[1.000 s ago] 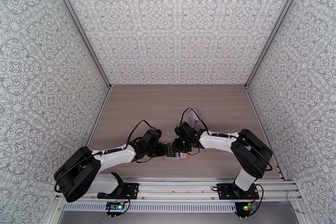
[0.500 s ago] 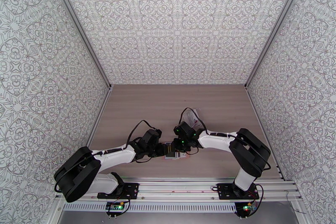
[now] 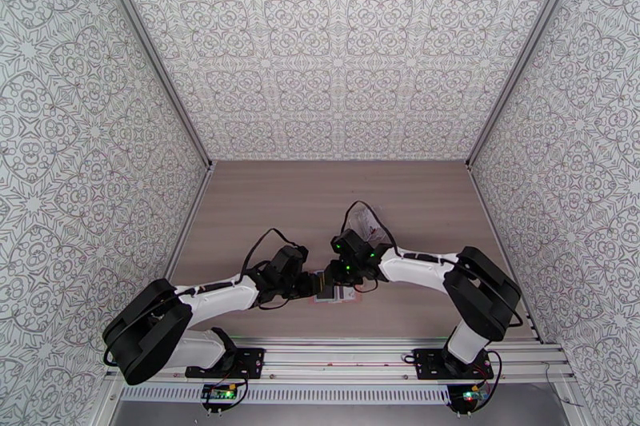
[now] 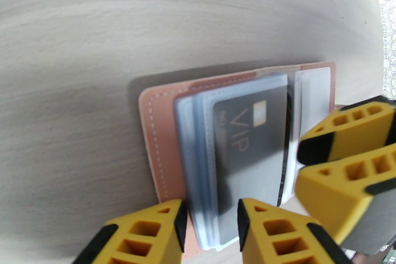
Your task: Put the credit cards into the card holder
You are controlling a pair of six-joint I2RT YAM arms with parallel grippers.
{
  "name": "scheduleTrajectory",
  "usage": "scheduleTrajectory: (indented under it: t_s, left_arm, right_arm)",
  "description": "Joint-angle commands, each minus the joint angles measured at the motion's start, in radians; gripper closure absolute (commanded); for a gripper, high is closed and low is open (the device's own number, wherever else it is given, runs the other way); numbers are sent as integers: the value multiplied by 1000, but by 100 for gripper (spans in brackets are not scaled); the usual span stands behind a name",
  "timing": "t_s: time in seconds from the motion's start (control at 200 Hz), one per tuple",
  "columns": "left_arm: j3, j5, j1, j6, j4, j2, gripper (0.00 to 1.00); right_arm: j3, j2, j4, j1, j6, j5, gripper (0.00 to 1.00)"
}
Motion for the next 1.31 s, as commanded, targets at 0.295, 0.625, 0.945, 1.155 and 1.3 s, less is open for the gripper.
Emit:
scheduleTrajectory:
  t_s: [0.295,0.625,0.945,1.155,1.3]
  left_arm:
    - [-11,-18,-11,2,-24,4,63]
    - [-9,-16,-4,6,-33,-4,63]
    - [0,-13,-1,2,-33,-5,63]
    - [10,-18,0,7,-45,-13,63]
    - [13,-16,1,10,-53,-17,63]
  right_arm:
    - [42,37,-60,7,-11,68,69]
    - [47,63,-50,7,-9,44,70]
    - [44,66,-38,8,-7,19,70]
    - [32,56,-16,8,-2,10,70]
    - [37,55,-24,8,-6,11,70]
